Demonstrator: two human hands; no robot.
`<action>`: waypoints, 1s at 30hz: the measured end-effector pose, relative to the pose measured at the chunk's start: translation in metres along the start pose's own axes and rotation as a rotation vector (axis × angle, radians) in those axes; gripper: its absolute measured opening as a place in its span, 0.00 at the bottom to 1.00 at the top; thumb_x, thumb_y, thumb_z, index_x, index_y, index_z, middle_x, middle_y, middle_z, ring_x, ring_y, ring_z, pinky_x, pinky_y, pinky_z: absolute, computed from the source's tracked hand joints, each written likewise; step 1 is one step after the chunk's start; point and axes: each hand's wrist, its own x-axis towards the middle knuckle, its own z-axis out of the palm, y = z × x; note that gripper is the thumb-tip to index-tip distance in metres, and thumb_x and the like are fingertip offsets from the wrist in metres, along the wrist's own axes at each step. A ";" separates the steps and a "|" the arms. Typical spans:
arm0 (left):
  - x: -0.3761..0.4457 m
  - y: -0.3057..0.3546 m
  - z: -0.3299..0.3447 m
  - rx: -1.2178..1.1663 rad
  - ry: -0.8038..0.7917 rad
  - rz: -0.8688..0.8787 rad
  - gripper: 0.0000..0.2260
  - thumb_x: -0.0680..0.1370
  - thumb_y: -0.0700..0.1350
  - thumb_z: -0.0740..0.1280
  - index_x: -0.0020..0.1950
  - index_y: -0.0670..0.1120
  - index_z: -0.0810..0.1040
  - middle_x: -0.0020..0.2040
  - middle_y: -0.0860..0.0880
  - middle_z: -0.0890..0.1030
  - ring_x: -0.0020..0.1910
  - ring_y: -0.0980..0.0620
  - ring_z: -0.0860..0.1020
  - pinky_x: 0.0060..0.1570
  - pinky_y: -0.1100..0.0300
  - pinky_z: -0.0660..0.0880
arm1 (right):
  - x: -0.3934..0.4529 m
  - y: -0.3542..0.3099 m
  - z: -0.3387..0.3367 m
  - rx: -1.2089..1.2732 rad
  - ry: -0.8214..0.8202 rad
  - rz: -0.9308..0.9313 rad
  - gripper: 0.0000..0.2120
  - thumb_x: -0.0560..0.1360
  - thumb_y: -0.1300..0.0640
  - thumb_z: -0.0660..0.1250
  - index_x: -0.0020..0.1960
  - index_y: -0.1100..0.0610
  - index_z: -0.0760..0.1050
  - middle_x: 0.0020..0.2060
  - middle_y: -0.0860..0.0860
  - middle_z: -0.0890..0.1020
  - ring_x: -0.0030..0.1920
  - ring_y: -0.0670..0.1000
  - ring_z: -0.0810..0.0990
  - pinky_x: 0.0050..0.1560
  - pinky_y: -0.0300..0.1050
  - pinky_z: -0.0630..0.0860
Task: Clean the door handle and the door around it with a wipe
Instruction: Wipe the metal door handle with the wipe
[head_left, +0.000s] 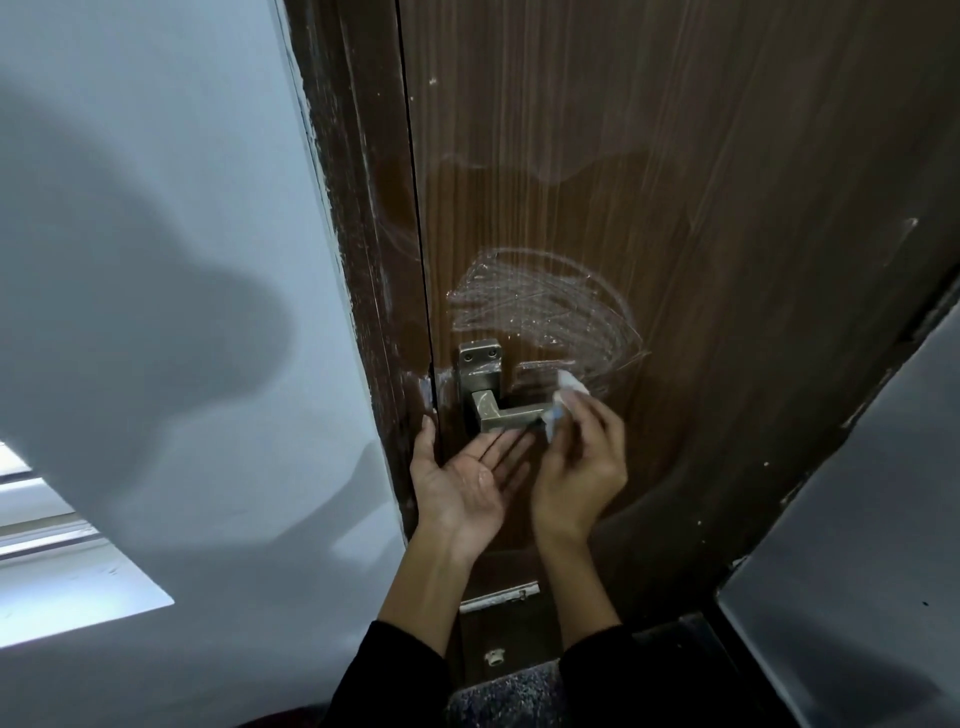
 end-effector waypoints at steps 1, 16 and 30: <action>0.000 -0.001 0.000 0.008 -0.002 0.003 0.36 0.75 0.68 0.52 0.58 0.39 0.79 0.54 0.40 0.82 0.49 0.47 0.83 0.47 0.58 0.78 | -0.002 -0.006 0.004 0.010 -0.082 -0.047 0.12 0.72 0.71 0.66 0.54 0.63 0.80 0.51 0.57 0.79 0.52 0.50 0.79 0.53 0.31 0.73; 0.001 0.002 0.007 0.008 -0.027 -0.017 0.36 0.75 0.68 0.52 0.60 0.38 0.78 0.55 0.41 0.81 0.51 0.46 0.80 0.52 0.57 0.77 | -0.020 0.000 -0.001 -0.046 -0.257 -0.133 0.13 0.71 0.72 0.67 0.54 0.64 0.80 0.52 0.58 0.80 0.54 0.52 0.79 0.57 0.33 0.73; -0.002 0.004 -0.004 -0.026 0.041 -0.012 0.33 0.76 0.67 0.53 0.55 0.40 0.80 0.44 0.43 0.82 0.45 0.47 0.80 0.53 0.54 0.73 | -0.015 -0.009 0.005 0.015 -0.185 -0.068 0.10 0.70 0.69 0.69 0.51 0.61 0.81 0.48 0.54 0.80 0.50 0.49 0.80 0.52 0.30 0.74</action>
